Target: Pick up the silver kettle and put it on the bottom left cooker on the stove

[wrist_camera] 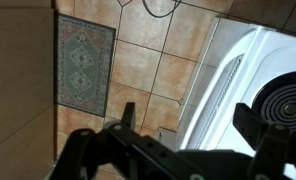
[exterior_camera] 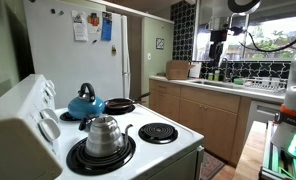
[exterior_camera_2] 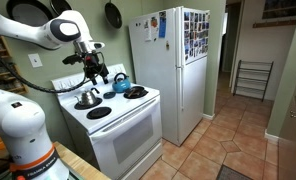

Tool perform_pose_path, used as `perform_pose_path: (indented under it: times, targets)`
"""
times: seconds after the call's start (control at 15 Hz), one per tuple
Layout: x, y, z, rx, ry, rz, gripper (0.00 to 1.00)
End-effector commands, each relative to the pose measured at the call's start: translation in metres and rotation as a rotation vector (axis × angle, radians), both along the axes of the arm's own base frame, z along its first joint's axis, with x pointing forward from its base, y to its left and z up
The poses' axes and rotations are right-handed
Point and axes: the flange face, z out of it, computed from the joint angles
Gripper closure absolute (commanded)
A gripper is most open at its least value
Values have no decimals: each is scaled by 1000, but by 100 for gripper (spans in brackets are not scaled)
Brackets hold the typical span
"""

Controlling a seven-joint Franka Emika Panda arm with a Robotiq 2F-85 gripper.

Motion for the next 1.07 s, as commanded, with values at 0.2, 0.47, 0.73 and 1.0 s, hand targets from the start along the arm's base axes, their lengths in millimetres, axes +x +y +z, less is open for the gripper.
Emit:
perform_pose_path:
  times: [0.2,0.47,0.73,1.0]
  targets:
    - [0,0,1,0,1,0,0]
    - [0,0,1,0,1,0,0]
    - [7,23,1,41,-3,88,0]
    - [12,87,1,132,15,290,0]
